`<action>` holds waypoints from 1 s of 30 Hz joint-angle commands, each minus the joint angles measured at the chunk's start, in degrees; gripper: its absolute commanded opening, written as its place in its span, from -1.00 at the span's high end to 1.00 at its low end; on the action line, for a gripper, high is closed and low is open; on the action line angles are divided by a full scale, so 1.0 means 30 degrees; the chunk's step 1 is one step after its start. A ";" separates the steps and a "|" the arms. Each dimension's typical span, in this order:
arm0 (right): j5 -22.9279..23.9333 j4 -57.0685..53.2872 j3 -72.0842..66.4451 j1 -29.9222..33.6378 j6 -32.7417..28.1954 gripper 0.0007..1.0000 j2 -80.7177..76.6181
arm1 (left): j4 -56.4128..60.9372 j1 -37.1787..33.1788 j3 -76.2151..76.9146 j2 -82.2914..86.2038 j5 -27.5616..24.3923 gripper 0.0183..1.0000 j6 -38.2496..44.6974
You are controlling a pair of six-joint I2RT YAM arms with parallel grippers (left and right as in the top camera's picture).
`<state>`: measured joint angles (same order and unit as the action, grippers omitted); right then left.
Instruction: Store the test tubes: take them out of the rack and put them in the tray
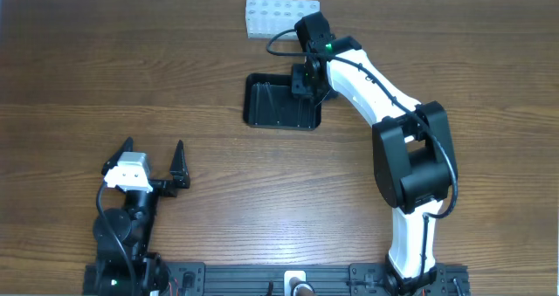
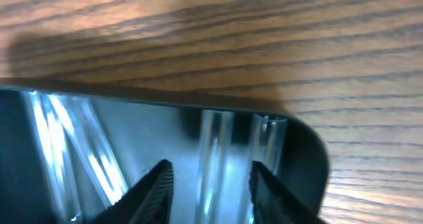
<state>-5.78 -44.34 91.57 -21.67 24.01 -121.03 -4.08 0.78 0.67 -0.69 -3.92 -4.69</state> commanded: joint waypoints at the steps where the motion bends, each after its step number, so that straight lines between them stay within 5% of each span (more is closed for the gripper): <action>1: -0.0780 0.0291 0.0095 0.0051 -0.1486 0.08 0.3898 | -0.0022 -0.0102 -0.0109 0.0117 -0.0175 -1.00 0.0284; 6: -0.0350 -0.0138 0.0087 0.0248 -0.2907 -0.11 0.8291 | -0.0022 -0.0102 -0.0109 0.0117 -0.0182 -1.00 0.0284; 9: 0.0663 -0.0277 -0.0204 0.0882 -0.3891 -0.76 1.0899 | -0.0022 -0.0102 -0.0109 0.0117 -0.0182 -1.00 0.0291; 11: 0.1239 0.0721 -0.1217 0.1282 -0.5355 -0.99 1.2845 | -0.0022 -0.0102 -0.0109 0.0117 -0.0182 -1.00 0.0284; 19: 0.5734 0.4605 -0.8830 0.2084 -0.6528 -0.98 2.1675 | -0.0022 -0.0102 -0.0109 0.0117 -0.0175 -1.00 0.0291; 30: 0.5741 0.6747 -1.8957 0.5136 -0.8021 -0.98 3.3135 | -0.0015 -0.0102 -0.0109 0.0117 -0.0175 -1.00 0.0284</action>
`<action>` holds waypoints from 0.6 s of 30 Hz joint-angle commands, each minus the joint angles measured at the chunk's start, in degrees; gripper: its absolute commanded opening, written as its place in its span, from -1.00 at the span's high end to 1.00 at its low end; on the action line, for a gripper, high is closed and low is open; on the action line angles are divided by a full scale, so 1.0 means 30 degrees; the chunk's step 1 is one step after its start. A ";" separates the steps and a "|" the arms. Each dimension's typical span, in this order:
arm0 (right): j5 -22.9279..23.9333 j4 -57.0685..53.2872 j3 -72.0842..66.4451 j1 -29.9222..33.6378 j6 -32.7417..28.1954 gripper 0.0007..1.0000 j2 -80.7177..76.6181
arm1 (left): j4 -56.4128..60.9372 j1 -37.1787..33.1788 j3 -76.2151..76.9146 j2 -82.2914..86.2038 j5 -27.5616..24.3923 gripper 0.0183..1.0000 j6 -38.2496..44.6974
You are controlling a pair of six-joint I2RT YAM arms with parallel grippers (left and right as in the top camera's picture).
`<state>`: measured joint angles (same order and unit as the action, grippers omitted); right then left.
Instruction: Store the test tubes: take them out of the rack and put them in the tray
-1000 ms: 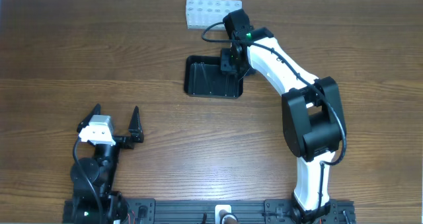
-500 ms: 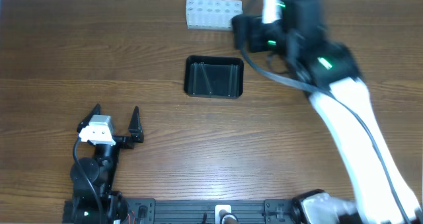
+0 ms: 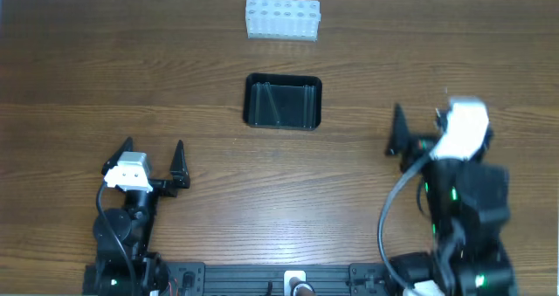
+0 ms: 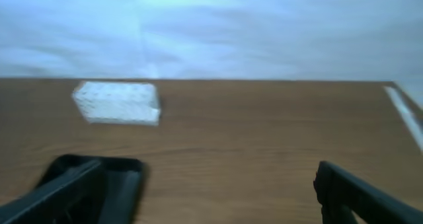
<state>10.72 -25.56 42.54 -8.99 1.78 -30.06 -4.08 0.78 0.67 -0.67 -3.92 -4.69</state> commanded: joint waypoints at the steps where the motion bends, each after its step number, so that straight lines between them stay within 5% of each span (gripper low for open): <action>1: 0.0044 0.0488 -0.3300 0.1049 -0.0605 -0.99 0.3650 | -0.0022 -0.0102 -0.0109 0.0109 -0.0175 -1.00 0.0291; 18: -0.0022 0.2266 -1.2007 0.1188 -0.0634 -0.99 0.9930 | -0.0022 -0.0102 -0.0109 0.0109 -0.0182 -1.00 0.0284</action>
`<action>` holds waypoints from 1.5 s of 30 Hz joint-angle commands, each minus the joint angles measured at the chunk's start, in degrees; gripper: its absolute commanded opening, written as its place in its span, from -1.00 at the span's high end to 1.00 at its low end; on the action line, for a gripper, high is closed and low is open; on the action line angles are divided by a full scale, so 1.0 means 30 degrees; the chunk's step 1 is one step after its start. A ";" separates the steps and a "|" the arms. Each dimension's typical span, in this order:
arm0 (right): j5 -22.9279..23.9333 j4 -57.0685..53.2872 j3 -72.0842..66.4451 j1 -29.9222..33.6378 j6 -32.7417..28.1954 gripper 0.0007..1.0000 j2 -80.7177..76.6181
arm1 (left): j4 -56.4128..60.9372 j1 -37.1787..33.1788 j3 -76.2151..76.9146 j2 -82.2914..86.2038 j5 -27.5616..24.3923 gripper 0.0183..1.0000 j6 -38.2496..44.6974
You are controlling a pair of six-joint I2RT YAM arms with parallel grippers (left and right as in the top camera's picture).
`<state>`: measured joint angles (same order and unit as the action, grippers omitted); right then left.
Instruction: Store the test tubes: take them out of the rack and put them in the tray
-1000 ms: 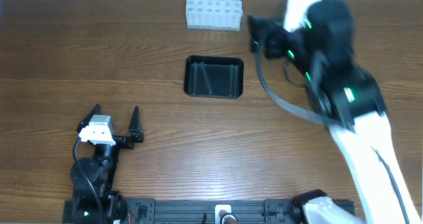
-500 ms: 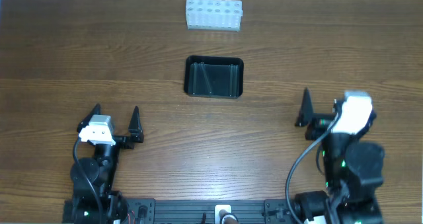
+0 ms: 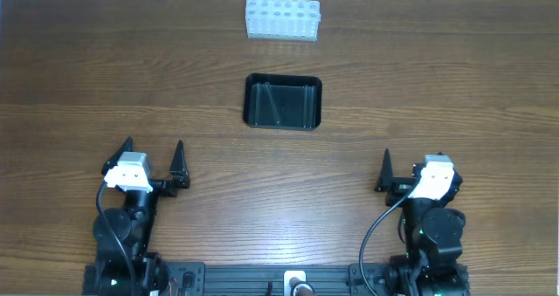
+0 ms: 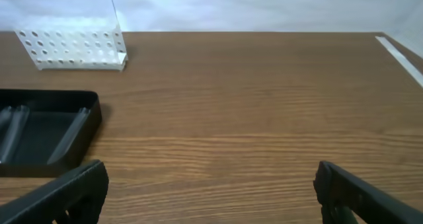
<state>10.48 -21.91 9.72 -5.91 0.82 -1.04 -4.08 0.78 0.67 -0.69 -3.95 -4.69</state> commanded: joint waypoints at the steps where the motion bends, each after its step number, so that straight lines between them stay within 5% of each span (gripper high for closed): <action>1: 0.0211 0.1719 -0.1545 0.0160 -0.0321 -0.98 0.0255 | -0.0015 -0.0102 -0.0109 0.0117 -0.0175 -1.00 0.0291; 11: 0.0401 0.2353 -0.1661 0.0306 -0.1865 -0.99 0.0248 | -0.0022 -0.0102 -0.0109 0.0117 -0.0168 -1.00 0.0291; 17: 0.0539 0.6499 -0.3147 0.0488 -0.2667 -0.99 0.0248 | -0.0022 -0.0102 -0.0109 0.0117 -0.0175 -1.00 0.0284; 45: 0.0401 0.6251 -0.3140 0.0517 -0.2222 -0.99 -0.0029 | -0.0015 -0.0102 -0.0109 0.0117 -0.0175 -1.00 0.0284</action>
